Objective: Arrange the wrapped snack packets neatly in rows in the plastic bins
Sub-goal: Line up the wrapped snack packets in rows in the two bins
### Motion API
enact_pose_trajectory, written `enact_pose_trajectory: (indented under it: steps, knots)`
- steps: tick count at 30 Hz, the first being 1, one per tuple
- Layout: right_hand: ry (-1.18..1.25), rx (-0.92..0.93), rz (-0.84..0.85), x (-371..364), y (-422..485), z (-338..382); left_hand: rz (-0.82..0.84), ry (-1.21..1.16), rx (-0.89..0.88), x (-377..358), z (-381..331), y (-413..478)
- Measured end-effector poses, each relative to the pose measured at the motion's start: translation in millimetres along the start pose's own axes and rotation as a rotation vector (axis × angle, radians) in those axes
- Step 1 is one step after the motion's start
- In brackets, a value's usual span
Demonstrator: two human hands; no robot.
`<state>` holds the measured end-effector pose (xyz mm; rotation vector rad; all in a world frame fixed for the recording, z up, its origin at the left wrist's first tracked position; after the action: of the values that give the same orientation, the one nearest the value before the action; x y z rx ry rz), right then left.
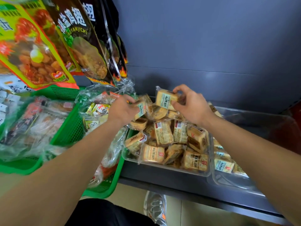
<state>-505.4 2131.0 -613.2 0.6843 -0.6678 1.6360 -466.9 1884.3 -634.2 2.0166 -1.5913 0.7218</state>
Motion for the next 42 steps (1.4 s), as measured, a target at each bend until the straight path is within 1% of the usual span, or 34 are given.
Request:
enact_pose_trajectory:
  steps: [2,5,9,12,14,18,21,23,26,30,33,36,38,40,42]
  knots:
    - [0.025,-0.012,0.014,1.6,-2.9,0.3,-0.054,-0.073,-0.024,17.0,-1.9,-9.2]
    - [0.148,-0.031,0.007,12.0,-8.7,2.5,-0.103,-0.085,-0.072,37.4,-13.9,-31.3]
    - [0.270,-0.071,0.032,43.9,-26.2,-3.3,-0.117,-0.155,-0.105,52.5,-34.6,-59.7]
    - [0.298,-0.133,0.047,72.3,-48.1,-22.2,-0.060,-0.223,-0.118,46.3,-59.2,-74.2]
    - [0.306,-0.173,0.036,91.8,-64.5,-39.4,-0.012,-0.248,-0.158,33.4,-80.7,-81.9]
    - [0.309,-0.286,0.026,127.3,-88.6,-86.9,0.134,-0.170,-0.272,-5.7,-117.7,-84.9]
    - [0.289,-0.400,0.074,142.4,-98.8,-127.4,0.237,-0.117,-0.363,-37.5,-138.3,-81.0]
    - [0.227,-0.459,0.161,144.1,-100.3,-153.5,0.296,-0.062,-0.408,-56.8,-146.8,-75.9]
    - [-0.048,-0.477,0.308,136.7,-95.7,-186.6,0.322,-0.033,-0.464,-82.3,-153.8,-65.0]
    - [-0.392,-0.375,0.498,103.6,-87.3,-206.2,0.322,-0.075,-0.477,-106.1,-157.2,-56.4]
    - [-0.462,-0.323,0.613,66.7,-81.0,-220.4,0.363,-0.095,-0.470,-121.0,-156.9,-53.1]
    - [-0.511,-0.300,0.636,32.1,-82.8,-232.8,0.422,-0.159,-0.418,-131.6,-156.5,-55.1]
    - [-0.558,-0.244,0.608,15.5,-86.3,-237.1,0.446,-0.153,-0.434,-135.6,-156.8,-56.3]
    - [-0.590,-0.239,0.584,9.5,-88.5,-236.9,0.451,-0.154,-0.431,-136.5,-156.3,-56.8]
    - [-0.558,-0.255,0.558,21.2,-83.6,-229.6,0.447,-0.156,-0.423,-135.5,-156.5,-57.8]
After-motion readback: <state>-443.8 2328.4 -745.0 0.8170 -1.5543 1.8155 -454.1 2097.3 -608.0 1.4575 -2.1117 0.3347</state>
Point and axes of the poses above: each hand's wrist, its own y-axis towards the middle knuckle, its own x-axis out of the back of the hand, z = x × y, the point moved 2 cm from there along y, towards the middle knuckle, and after that the axes turned 14 degrees about -x, right-handed, at the moved point
